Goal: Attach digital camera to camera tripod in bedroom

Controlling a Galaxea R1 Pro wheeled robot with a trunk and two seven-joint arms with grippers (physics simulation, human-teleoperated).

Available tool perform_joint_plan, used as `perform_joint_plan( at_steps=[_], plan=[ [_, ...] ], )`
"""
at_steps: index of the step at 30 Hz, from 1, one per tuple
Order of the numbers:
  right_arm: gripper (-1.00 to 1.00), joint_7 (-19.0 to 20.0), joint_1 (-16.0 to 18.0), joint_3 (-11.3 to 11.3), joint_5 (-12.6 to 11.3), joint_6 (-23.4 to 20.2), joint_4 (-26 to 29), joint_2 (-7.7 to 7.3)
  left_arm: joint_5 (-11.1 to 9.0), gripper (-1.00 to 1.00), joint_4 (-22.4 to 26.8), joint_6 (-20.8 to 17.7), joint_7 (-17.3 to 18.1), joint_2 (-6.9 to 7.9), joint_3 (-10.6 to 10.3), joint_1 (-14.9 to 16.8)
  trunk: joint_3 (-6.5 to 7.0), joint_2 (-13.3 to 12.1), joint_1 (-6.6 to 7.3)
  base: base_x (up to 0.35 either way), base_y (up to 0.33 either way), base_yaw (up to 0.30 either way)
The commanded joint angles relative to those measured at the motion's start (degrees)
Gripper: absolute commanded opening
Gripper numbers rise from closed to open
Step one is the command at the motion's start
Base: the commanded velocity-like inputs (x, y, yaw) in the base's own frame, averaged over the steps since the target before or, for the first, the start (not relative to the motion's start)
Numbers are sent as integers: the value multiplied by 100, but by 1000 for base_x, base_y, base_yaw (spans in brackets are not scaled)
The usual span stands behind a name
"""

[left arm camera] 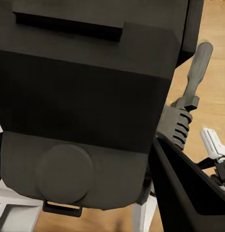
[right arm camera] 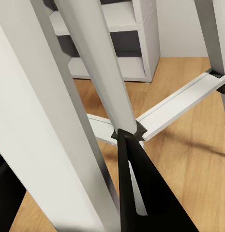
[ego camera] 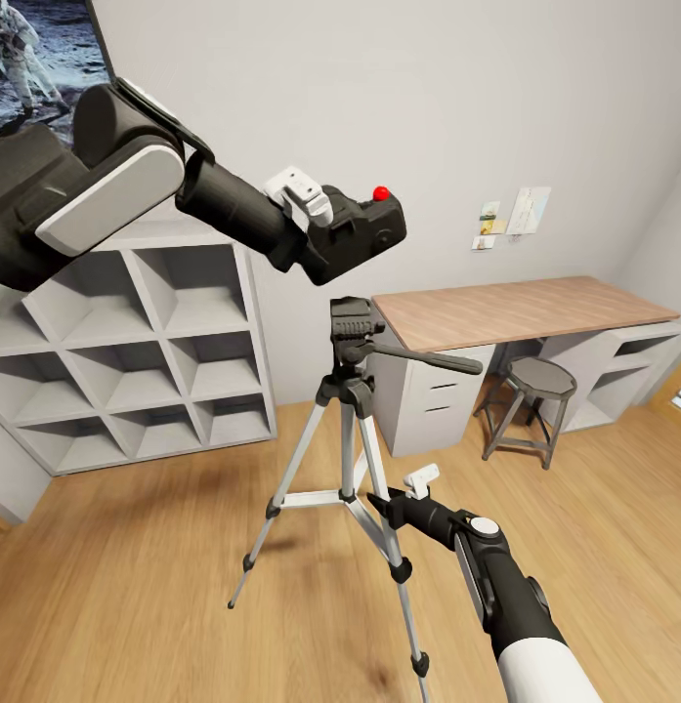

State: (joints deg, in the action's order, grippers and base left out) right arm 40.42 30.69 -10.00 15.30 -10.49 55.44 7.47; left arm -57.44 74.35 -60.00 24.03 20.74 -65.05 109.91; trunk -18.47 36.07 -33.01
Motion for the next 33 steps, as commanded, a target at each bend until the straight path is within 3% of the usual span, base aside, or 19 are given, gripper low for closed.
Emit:
perform_joint_plan(
  at_steps=[1,5,8,11,22,25,33],
  plan=[
    [-100,45,6,-27,8,-32,10,9,58,-100,-34,0,62,-30,-10,15,-9,8,-2,0,0,0],
    [-100,45,6,-28,8,-32,10,9,195,-100,-121,0,52,-179,-28,27,-9,8,-2,0,0,0],
    [-100,45,4,-28,8,-28,10,9,415,-100,-112,0,54,-204,-32,28,-9,8,-2,0,0,0],
    [-100,45,3,-28,8,-27,10,9,505,-100,-106,0,56,-205,-33,30,-9,8,-2,0,0,0],
    [-100,30,3,-12,15,-26,-11,17,575,-100,290,0,156,-8,-46,31,-9,8,-2,0,0,0],
    [-100,23,3,-7,16,-28,-14,17,576,-100,318,0,318,17,-51,31,-9,8,-2,0,0,0],
    [-100,27,5,-2,16,-37,-16,18,566,-100,71,26,1140,34,-110,29,-9,8,-2,0,0,0]
  ],
)
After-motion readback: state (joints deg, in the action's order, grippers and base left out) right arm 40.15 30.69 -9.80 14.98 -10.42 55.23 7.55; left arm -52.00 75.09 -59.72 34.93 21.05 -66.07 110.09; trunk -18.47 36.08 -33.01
